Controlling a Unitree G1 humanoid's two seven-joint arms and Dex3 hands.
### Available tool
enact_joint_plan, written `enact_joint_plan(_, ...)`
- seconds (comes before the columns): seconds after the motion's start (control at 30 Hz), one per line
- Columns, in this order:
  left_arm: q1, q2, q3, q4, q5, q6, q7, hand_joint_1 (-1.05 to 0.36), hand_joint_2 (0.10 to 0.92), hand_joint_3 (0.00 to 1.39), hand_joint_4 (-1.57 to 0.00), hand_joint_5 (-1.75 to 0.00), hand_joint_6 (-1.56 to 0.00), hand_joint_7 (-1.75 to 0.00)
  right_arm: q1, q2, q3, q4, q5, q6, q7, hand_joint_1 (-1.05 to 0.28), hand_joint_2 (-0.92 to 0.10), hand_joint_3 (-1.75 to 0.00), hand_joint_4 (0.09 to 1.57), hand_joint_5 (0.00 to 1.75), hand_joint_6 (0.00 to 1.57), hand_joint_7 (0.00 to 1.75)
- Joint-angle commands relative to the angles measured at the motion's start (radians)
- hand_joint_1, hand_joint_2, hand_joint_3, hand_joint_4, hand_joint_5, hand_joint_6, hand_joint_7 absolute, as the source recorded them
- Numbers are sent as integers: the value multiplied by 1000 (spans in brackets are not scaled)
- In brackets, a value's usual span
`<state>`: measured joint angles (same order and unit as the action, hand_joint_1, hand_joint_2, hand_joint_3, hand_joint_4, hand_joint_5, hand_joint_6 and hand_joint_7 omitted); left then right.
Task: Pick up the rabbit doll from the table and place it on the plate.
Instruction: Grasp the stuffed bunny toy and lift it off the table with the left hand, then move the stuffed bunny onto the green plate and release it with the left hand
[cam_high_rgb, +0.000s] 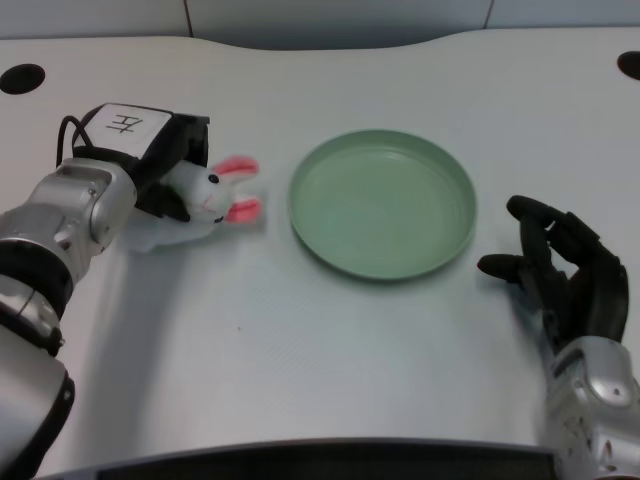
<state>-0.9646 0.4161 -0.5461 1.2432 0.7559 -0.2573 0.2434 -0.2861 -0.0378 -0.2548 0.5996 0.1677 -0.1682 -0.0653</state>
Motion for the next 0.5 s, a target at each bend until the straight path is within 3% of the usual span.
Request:
enact_joint_plan(0.03, -10, 23, 38, -28, -44, -13, -37, -107, 904, 123, -771, -1746, -565, -1746, -1, 4, -4, 4, 6, 6, -4, -310, -921, -255, 772, 1132, 805, 483)
enact_joint_plan(0.23, -57, 60, 124, -114, -124, 6, -134, -46, 917, 138, -722, -1746, -531, -1746, -12, 5, -1, 19, 0, 6, -10, -325, -921, -247, 782, 1143, 809, 483)
enact_joint_plan(0.33, -66, 79, 144, -155, -129, 8, -154, -57, 906, 114, -644, -1746, -504, -1743, -18, 7, -2, 18, 1, 20, -20, -322, -921, -248, 778, 1139, 806, 479)
enact_joint_plan(0.5, -97, 81, 150, -219, -125, -7, -188, -24, 890, 100, -761, -1746, -571, -1746, -29, 2, 0, 44, -1, -4, -8, -320, -921, -240, 761, 1125, 810, 482)
